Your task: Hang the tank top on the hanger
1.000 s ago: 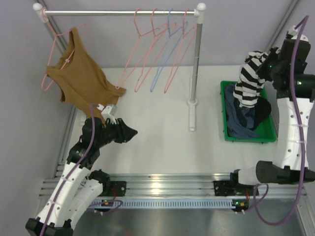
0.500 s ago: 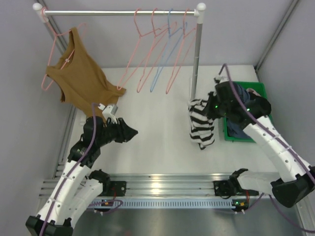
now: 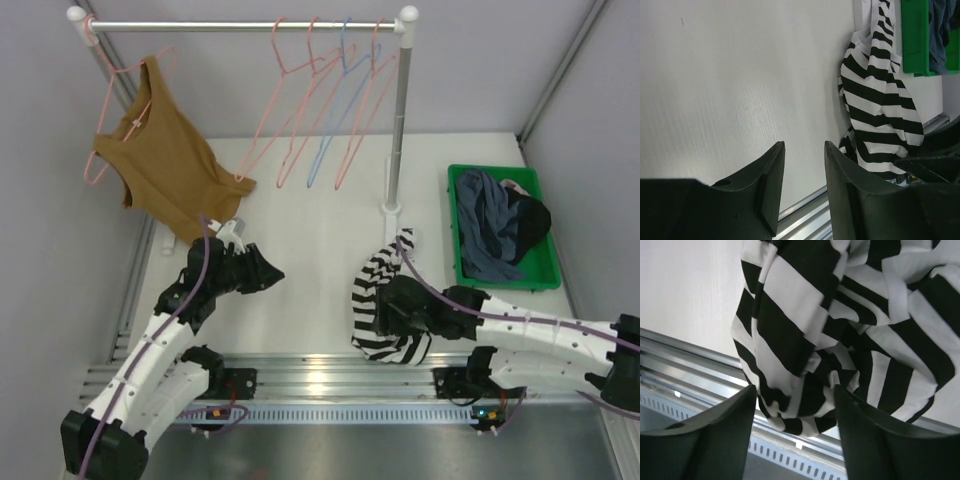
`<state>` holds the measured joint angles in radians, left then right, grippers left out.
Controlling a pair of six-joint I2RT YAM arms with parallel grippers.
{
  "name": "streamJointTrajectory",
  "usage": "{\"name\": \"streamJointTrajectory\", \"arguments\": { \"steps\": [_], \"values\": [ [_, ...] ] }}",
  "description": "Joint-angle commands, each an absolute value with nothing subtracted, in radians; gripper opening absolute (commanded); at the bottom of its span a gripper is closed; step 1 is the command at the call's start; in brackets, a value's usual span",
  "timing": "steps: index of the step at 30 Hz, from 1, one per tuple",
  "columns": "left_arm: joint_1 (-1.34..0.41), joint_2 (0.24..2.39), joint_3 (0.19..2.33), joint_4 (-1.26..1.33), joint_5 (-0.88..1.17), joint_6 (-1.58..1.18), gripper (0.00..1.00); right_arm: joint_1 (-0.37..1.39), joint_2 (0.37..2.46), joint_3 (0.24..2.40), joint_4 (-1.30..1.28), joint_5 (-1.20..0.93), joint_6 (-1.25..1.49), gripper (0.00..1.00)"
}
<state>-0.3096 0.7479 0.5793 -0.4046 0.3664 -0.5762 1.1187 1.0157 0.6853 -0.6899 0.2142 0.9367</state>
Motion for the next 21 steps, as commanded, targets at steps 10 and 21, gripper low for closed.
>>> {"name": "streamJointTrajectory", "arguments": {
  "steps": [10,21],
  "values": [
    [-0.316,0.825,0.511,-0.218,0.408,-0.649,0.42,0.633,0.974,0.808,-0.623,0.195,0.799,0.64],
    [-0.319,0.841,0.518,-0.238,0.426,-0.615,0.42,0.379,1.396,0.946,-0.404,0.121,0.701,0.54]
  ]
}}
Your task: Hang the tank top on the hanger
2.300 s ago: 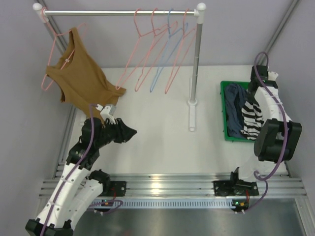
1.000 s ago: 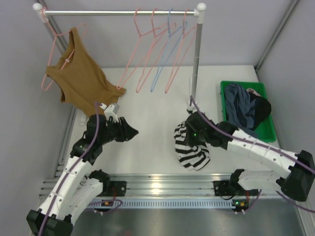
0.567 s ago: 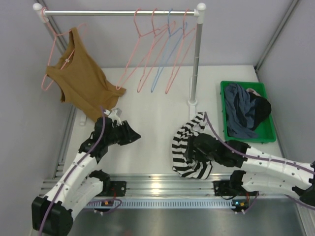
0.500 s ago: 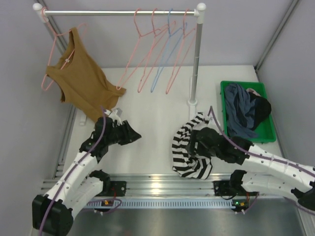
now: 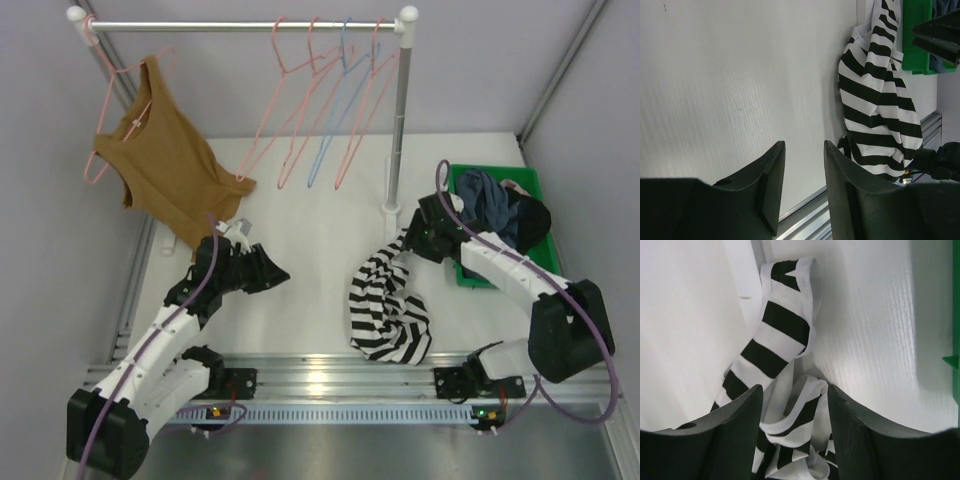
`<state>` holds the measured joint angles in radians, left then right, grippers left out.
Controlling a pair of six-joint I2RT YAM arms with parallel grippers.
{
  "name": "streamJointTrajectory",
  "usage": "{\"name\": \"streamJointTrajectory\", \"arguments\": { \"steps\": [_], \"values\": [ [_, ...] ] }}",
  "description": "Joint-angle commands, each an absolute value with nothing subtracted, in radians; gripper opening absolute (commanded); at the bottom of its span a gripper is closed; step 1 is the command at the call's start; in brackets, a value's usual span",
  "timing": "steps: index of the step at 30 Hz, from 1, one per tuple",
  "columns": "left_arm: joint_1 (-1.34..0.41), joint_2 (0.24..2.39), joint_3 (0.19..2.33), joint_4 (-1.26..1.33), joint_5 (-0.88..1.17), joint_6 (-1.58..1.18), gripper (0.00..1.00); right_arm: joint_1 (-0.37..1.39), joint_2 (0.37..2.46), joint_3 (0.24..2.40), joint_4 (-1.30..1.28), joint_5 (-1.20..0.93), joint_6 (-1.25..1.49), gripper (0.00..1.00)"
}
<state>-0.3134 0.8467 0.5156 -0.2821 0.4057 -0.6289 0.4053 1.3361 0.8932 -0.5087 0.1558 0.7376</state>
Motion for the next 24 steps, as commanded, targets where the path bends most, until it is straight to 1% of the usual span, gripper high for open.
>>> {"name": "streamJointTrajectory", "arguments": {
  "steps": [1,6,7,9,10,13,15,16,17,18,24],
  "values": [
    [-0.319,0.839,0.52,-0.242,0.428,-0.614,0.42,0.374,1.437,0.954,-0.394,0.129,0.698,0.51],
    [-0.319,0.831,0.52,-0.249,0.431,-0.607,0.42,0.359,1.5,0.933,-0.319,0.181,0.693,0.45],
    [-0.319,0.833,0.52,-0.249,0.433,-0.607,0.42,0.353,1.515,0.931,-0.304,0.164,0.69,0.41],
    [-0.319,0.833,0.523,-0.253,0.436,-0.606,0.41,0.35,1.545,0.927,-0.264,0.164,0.683,0.37],
    [-0.319,0.831,0.525,-0.255,0.436,-0.603,0.41,0.35,1.545,0.922,-0.252,0.17,0.681,0.32],
    [-0.319,0.83,0.531,-0.262,0.434,-0.6,0.41,0.348,1.528,0.914,-0.212,0.193,0.673,0.26],
    [-0.319,0.83,0.531,-0.264,0.433,-0.6,0.41,0.345,1.526,0.933,-0.213,0.198,0.654,0.16],
    [-0.319,0.83,0.532,-0.264,0.433,-0.601,0.41,0.344,1.528,0.94,-0.222,0.198,0.647,0.06],
    [-0.319,0.831,0.534,-0.262,0.434,-0.601,0.41,0.342,1.519,0.96,-0.235,0.198,0.635,0.02],
    [-0.319,0.831,0.535,-0.262,0.434,-0.601,0.41,0.342,1.508,0.966,-0.257,0.198,0.631,0.0],
    [-0.321,0.825,0.551,-0.25,0.452,-0.612,0.41,0.35,1.326,1.012,-0.327,0.146,0.63,0.0]
  ]
}}
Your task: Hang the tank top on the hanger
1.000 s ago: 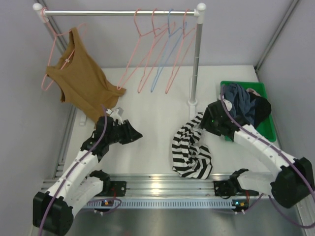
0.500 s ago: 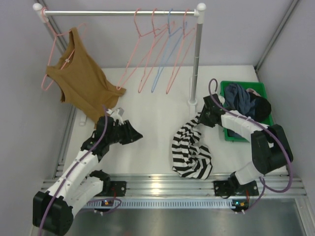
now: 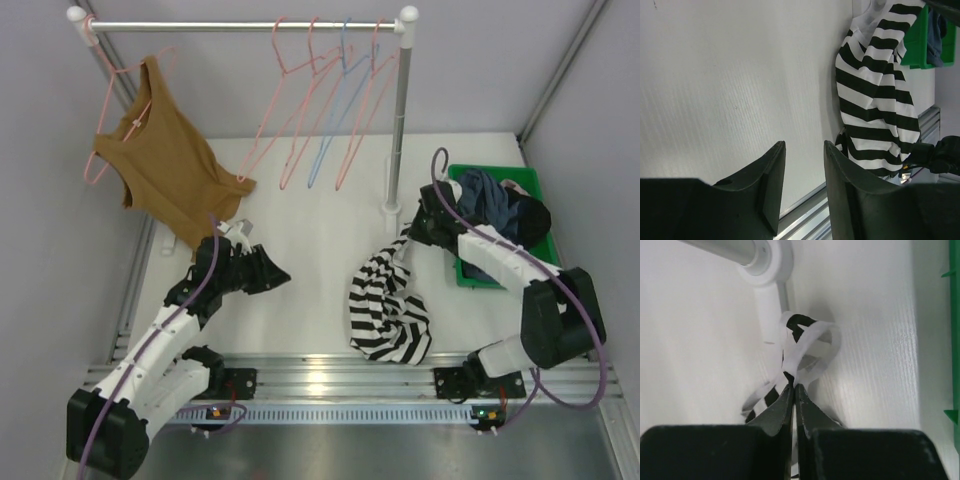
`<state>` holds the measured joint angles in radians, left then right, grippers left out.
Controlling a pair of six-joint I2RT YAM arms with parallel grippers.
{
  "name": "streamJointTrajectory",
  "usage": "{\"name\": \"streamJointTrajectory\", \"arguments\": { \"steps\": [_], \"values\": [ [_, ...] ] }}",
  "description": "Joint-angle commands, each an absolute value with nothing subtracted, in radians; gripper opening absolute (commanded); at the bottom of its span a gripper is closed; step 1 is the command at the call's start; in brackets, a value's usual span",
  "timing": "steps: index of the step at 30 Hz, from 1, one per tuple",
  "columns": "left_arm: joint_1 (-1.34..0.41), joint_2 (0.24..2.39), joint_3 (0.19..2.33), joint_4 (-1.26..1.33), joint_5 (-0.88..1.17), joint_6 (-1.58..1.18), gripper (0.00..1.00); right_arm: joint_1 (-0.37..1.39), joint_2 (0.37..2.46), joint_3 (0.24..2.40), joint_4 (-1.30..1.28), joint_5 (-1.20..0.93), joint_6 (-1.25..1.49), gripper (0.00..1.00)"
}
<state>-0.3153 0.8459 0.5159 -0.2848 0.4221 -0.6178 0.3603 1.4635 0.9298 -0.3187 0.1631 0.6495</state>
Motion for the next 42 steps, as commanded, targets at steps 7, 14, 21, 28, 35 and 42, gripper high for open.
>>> {"name": "streamJointTrajectory", "arguments": {
  "steps": [7,14,21,28,35,42],
  "values": [
    [-0.321,0.795,0.589,-0.218,0.468,-0.641,0.44,0.451,1.125,1.14,-0.448,0.156,0.611,0.0],
    [-0.321,0.787,0.627,-0.166,0.52,-0.678,0.45,0.632,1.065,1.324,-0.603,0.235,0.587,0.0],
    [-0.321,0.776,0.621,-0.166,0.509,-0.707,0.46,0.977,1.049,1.114,-0.543,0.382,0.698,0.0],
    [-0.321,0.782,0.52,-0.202,0.431,-0.787,0.47,1.238,1.159,0.769,-0.211,0.371,0.893,0.0],
    [-0.322,0.801,0.379,-0.175,0.413,-0.897,0.47,1.296,1.281,0.716,-0.141,0.331,0.923,0.08],
    [-0.324,0.736,0.262,-0.152,0.431,-0.983,0.47,1.296,1.256,0.727,-0.23,0.339,0.873,0.25]
  ]
}}
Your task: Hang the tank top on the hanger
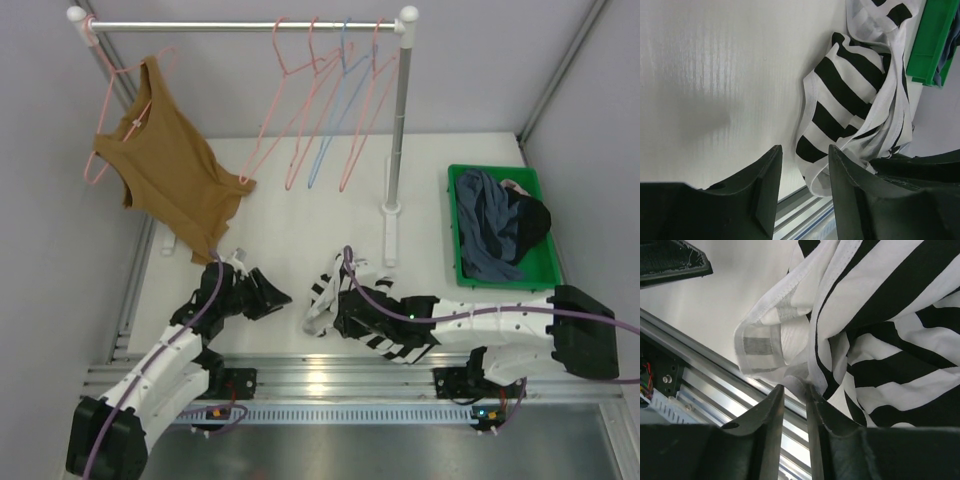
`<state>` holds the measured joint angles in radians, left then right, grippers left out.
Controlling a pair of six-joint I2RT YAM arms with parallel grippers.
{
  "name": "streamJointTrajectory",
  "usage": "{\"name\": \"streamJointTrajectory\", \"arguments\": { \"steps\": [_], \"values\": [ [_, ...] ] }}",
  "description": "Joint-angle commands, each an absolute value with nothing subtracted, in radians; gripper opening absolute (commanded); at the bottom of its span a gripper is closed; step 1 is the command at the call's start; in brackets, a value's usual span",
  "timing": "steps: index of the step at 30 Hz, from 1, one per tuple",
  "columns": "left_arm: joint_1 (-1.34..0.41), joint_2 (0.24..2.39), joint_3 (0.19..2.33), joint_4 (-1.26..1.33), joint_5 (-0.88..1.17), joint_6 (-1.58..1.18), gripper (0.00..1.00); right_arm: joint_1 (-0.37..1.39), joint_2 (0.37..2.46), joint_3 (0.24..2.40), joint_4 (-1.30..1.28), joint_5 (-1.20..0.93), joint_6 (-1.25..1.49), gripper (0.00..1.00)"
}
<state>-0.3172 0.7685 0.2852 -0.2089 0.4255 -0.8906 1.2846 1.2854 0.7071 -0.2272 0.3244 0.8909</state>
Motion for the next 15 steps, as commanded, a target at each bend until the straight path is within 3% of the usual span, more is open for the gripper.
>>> {"name": "streamJointTrajectory", "arguments": {
  "steps": [1,5,15],
  "values": [
    [-0.324,0.733,0.256,-0.158,0.442,-0.985,0.47,1.298,1.249,0.747,-0.25,0.345,0.847,0.29],
    [-0.328,0.709,0.221,-0.158,0.469,-0.988,0.47,1.281,1.201,0.796,-0.346,0.409,0.778,0.42],
    [-0.394,0.68,0.232,-0.176,0.45,-0.973,0.47,0.956,1.127,0.764,-0.236,0.293,0.68,0.42]
  ]
}}
